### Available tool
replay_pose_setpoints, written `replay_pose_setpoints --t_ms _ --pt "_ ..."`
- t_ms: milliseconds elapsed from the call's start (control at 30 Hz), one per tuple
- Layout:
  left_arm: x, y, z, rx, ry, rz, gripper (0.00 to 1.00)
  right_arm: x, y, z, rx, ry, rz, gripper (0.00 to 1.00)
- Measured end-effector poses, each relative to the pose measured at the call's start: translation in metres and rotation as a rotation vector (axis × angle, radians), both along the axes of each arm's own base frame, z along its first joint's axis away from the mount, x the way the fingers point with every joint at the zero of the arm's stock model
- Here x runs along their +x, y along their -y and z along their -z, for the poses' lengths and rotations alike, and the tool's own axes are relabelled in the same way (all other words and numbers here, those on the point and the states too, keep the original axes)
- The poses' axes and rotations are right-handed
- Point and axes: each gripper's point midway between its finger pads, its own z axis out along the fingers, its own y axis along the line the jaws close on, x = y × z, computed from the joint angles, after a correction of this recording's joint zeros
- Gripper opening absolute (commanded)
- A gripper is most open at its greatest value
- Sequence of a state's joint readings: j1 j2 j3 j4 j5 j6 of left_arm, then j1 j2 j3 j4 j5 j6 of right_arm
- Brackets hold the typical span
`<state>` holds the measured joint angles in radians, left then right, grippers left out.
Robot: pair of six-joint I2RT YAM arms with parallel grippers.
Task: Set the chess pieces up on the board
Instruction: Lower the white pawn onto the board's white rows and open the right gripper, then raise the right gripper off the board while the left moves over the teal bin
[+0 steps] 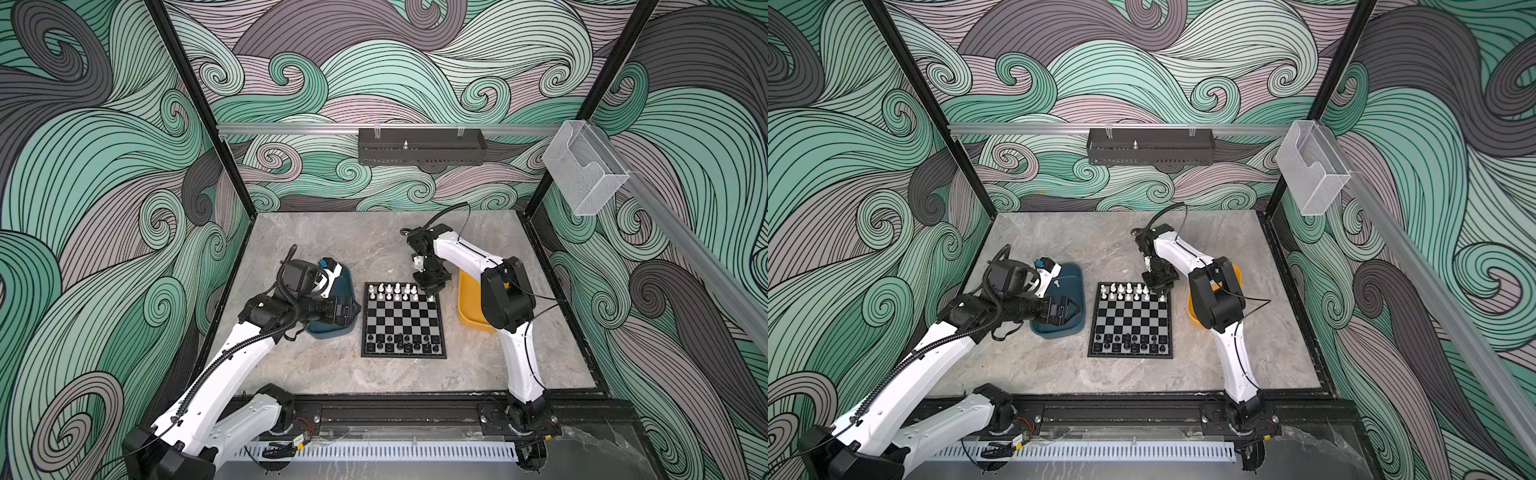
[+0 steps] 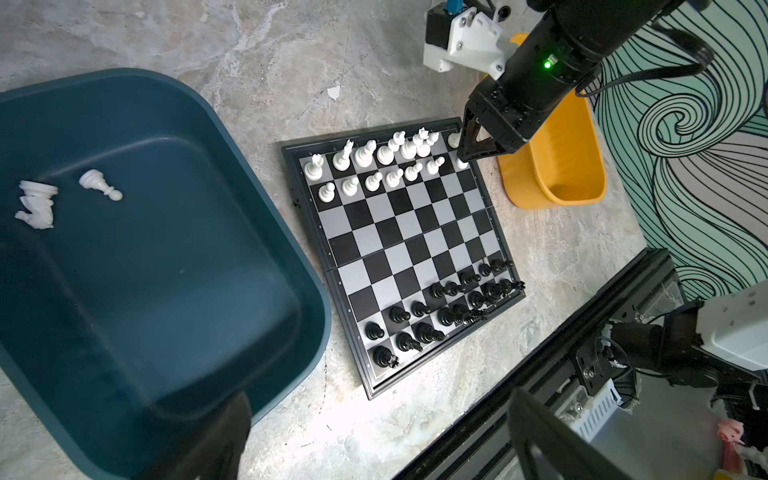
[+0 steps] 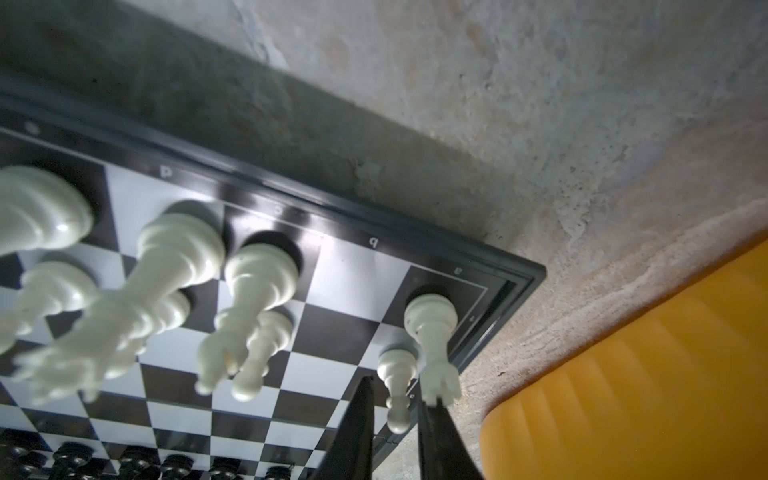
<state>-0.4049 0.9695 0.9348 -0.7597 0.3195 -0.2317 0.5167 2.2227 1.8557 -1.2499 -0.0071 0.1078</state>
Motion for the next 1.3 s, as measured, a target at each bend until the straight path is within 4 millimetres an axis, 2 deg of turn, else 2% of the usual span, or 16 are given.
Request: replay_pose_setpoints --t_ms 100,167,267,367,400,467,533,633,700,833,967,1133,1300 --pt "0.002 -0.003 0.002 0.017 0.002 -0.018 0.99 0.001 0.0 -0.001 0.001 0.002 0.002 0.25" --pt "0.004 -0.008 0.003 0.036 0.004 -0.045 0.99 0.001 0.0 -0.002 0.0 0.008 0.008 0.32" --pt "0.01 -0.018 0.006 0.071 0.007 -0.116 0.99 0.004 0.0 -0.018 0.013 0.05 0.023 0.45" --pt "0.018 -0.027 0.012 0.093 -0.016 -0.193 0.99 0.01 -0.003 -0.058 0.07 0.157 0.035 0.63" --pt "0.021 -0.03 0.017 0.1 -0.04 -0.224 0.99 0.011 -0.004 -0.078 0.106 0.211 0.045 0.68" --pt "0.029 -0.038 0.03 0.117 -0.104 -0.296 0.91 0.008 -0.005 -0.121 0.191 0.322 0.056 0.75" --pt "0.044 -0.046 0.045 0.136 -0.182 -0.384 0.84 -0.005 -0.004 -0.161 0.289 0.419 0.065 0.82" --pt "0.066 -0.057 0.063 0.153 -0.296 -0.514 0.72 -0.027 -0.004 -0.195 0.418 0.498 0.072 0.89" --pt "0.084 -0.064 0.077 0.142 -0.38 -0.605 0.65 -0.041 -0.006 -0.202 0.491 0.509 0.082 0.92" --pt "0.112 -0.076 0.112 0.119 -0.531 -0.772 0.64 -0.063 -0.011 -0.187 0.579 0.464 0.097 0.94" --pt "0.117 -0.082 0.143 0.116 -0.632 -0.912 0.65 -0.078 -0.015 -0.174 0.631 0.417 0.1 0.94" --pt "0.127 -0.088 0.158 0.102 -0.653 -1.049 0.66 -0.088 -0.021 -0.186 0.712 0.423 0.087 0.94" --pt "0.146 -0.096 0.162 0.091 -0.609 -1.125 0.64 -0.095 -0.024 -0.199 0.769 0.445 0.066 0.94"
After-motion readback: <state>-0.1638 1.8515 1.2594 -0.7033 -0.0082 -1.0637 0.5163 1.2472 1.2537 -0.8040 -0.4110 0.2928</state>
